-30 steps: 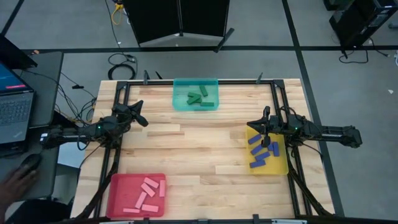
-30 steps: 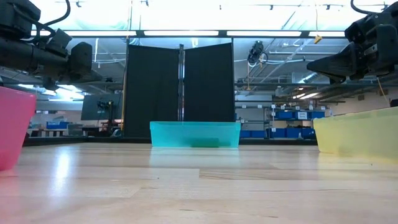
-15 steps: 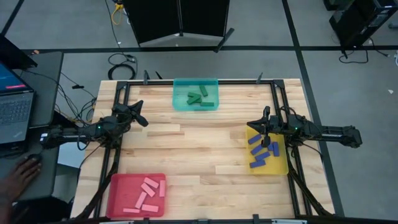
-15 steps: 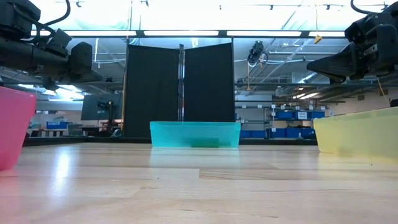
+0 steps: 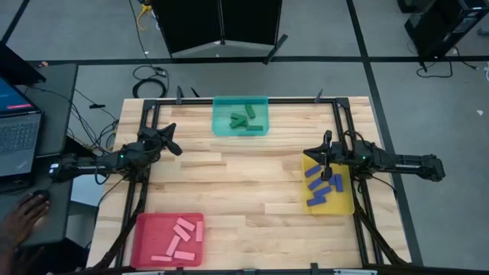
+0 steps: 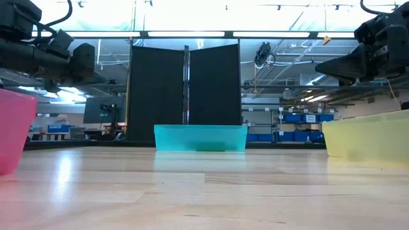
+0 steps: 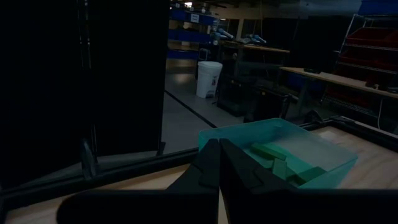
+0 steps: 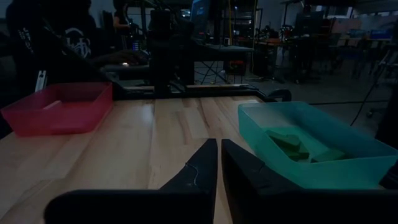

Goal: Sort blocks
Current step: Return to Home Position

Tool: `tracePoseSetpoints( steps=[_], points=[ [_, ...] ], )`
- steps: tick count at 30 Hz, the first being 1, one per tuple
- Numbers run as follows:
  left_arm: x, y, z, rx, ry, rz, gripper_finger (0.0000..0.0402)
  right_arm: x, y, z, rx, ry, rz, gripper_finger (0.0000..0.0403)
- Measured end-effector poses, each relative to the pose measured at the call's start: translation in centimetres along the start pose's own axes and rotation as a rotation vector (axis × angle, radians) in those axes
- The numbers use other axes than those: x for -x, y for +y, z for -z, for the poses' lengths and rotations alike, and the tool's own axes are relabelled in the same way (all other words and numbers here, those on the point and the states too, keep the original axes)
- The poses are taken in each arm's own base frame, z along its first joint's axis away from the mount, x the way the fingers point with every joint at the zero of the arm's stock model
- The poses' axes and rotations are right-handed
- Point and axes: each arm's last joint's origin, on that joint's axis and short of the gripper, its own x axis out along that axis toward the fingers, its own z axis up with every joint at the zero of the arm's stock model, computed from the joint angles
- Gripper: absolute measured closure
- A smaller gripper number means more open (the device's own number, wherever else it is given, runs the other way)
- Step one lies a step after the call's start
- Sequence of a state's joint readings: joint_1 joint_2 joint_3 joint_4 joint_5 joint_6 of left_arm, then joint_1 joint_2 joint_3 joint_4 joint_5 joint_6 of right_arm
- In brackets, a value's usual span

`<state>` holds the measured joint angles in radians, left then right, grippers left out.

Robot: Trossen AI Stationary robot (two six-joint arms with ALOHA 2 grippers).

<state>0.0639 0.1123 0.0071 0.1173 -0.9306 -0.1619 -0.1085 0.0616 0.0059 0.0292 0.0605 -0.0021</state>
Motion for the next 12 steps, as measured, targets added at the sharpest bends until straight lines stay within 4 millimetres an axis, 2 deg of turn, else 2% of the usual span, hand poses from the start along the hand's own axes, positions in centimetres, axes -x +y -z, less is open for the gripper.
tracePoseSetpoints(
  steps=[12],
  points=[
    [0.0,0.0,0.0,0.0,0.0,0.0,0.0394,0.0,0.0,0.0,0.0,-0.001,0.0,0.0368]
  ],
)
